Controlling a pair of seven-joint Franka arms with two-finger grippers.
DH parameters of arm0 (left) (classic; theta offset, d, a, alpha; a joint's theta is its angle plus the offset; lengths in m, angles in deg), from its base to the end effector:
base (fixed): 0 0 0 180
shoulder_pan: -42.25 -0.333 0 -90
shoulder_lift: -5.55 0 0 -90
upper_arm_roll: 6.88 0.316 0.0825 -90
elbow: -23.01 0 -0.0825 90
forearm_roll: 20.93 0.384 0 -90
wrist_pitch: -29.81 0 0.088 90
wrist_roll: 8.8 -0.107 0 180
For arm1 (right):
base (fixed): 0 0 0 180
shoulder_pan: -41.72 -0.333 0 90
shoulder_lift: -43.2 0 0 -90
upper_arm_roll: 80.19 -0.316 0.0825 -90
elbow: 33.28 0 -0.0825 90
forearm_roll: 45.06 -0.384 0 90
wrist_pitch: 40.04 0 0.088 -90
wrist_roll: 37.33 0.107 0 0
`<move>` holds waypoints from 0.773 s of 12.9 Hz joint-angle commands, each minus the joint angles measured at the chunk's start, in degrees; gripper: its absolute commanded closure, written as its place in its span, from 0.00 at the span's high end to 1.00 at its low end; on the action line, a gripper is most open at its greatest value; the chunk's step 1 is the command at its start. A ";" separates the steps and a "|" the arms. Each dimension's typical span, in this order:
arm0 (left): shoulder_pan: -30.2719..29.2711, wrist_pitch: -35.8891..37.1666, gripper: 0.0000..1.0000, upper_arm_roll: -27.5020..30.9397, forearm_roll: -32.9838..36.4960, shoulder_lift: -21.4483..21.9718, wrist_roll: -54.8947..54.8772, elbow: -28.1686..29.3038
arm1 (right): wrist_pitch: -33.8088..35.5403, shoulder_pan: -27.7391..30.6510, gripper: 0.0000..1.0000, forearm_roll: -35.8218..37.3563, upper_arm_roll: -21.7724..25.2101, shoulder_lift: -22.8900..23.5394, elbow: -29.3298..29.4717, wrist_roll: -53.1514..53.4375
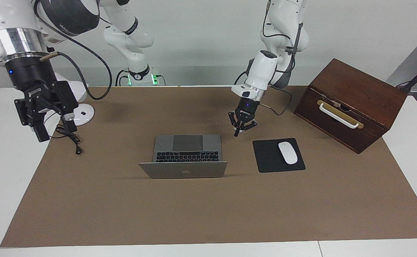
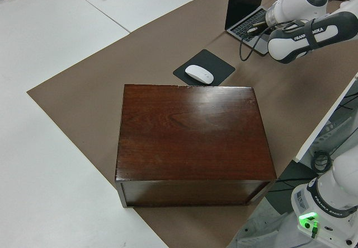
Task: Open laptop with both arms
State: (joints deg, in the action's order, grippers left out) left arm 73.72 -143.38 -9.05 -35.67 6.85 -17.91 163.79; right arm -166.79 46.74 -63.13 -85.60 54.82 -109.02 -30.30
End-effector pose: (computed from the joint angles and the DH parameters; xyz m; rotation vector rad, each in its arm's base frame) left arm 0.4420 -0.2713 0.3707 2.7218 -0.6951 0.7936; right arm 0.6597 0.0065 0.7015 -2.6104 0.2931 -0.9099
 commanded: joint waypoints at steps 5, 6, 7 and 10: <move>-12.47 40.94 0.04 -0.29 10.42 5.65 -1.62 -19.19 | 33.55 0.95 1.00 13.49 0.14 -9.24 -3.88 -0.87; -13.01 45.88 0.17 -0.12 10.70 5.91 -1.62 -21.84 | 36.81 1.13 1.00 14.72 0.23 -10.82 -5.90 -0.78; -14.67 48.97 0.38 -0.20 10.70 6.78 -1.62 -23.35 | 38.75 1.30 1.00 16.38 0.31 -12.92 -8.97 -0.96; -17.13 52.86 1.00 -0.20 10.70 9.94 -1.35 -23.54 | 38.60 2.88 1.00 17.37 0.32 -19.87 -19.95 -1.31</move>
State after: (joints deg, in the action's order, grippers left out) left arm 58.41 -93.35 -8.71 -25.92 14.93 -19.10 140.17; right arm -126.44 47.97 -46.76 -84.80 41.27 -119.29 -30.45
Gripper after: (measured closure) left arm 0.551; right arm 0.000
